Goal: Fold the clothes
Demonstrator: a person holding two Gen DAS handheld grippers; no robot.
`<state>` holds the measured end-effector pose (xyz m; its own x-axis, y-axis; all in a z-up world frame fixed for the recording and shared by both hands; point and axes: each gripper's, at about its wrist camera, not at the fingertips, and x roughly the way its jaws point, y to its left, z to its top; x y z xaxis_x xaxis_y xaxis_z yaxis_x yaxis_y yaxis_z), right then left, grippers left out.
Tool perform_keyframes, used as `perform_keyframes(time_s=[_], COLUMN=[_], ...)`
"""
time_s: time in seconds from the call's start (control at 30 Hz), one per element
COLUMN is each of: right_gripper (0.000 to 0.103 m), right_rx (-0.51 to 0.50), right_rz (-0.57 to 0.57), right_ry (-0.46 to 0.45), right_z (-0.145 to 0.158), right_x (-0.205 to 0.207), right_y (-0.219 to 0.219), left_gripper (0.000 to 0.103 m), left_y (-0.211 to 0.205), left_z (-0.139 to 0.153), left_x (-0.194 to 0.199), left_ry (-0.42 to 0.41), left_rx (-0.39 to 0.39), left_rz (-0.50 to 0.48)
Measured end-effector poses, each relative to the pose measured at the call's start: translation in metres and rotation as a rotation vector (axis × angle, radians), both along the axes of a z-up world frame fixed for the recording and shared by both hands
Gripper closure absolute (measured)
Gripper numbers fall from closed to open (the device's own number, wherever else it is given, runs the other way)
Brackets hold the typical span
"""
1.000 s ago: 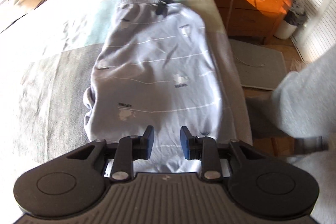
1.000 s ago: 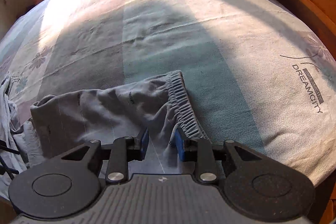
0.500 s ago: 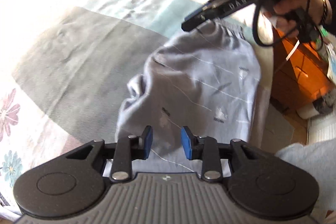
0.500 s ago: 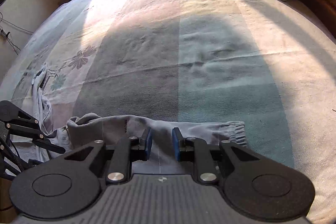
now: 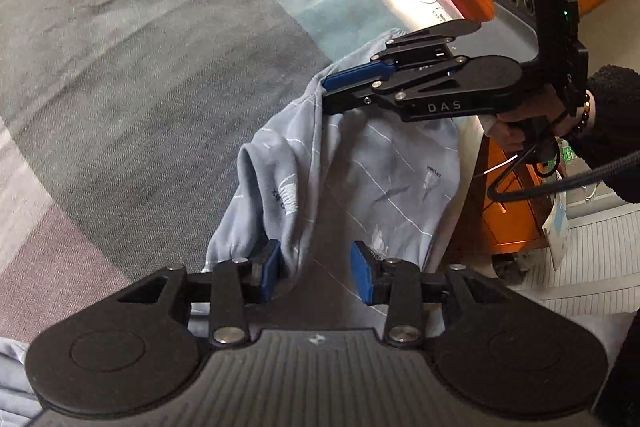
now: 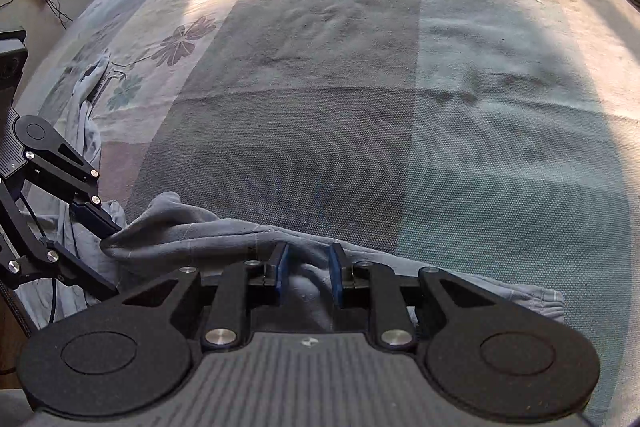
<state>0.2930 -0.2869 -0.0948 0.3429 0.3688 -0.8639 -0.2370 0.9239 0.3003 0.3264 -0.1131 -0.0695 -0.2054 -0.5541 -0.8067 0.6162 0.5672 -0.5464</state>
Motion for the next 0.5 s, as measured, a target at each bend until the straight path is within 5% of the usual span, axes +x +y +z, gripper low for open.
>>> perform_keyframes(time_s=[0.27,0.33,0.43,0.5], right_gripper=[0.076,0.076,0.076,0.075], right_rx=[0.0,-0.004,-0.018,-0.024], right_rz=[0.0,-0.006,-0.019,-0.033], right_ry=[0.013,0.013,0.001,-0.015], right_z=[-0.001,-0.001,0.002,0.006], right_x=[0.002,0.003,0.003,0.002], right_y=[0.002,0.003,0.003,0.001], left_gripper=[0.055,0.054,0.056,0.055], left_y=[-0.013,-0.018,-0.01,0.007], left_z=[-0.022,-0.042,-0.041,-0.025], left_x=[0.03,0.042,0.053,0.06], left_ry=[0.128,0.243,0.229,0.113], left_rx=[-0.089,-0.094,-0.164,-0.224], left_rz=[0.086,0.161,0.314,0.434])
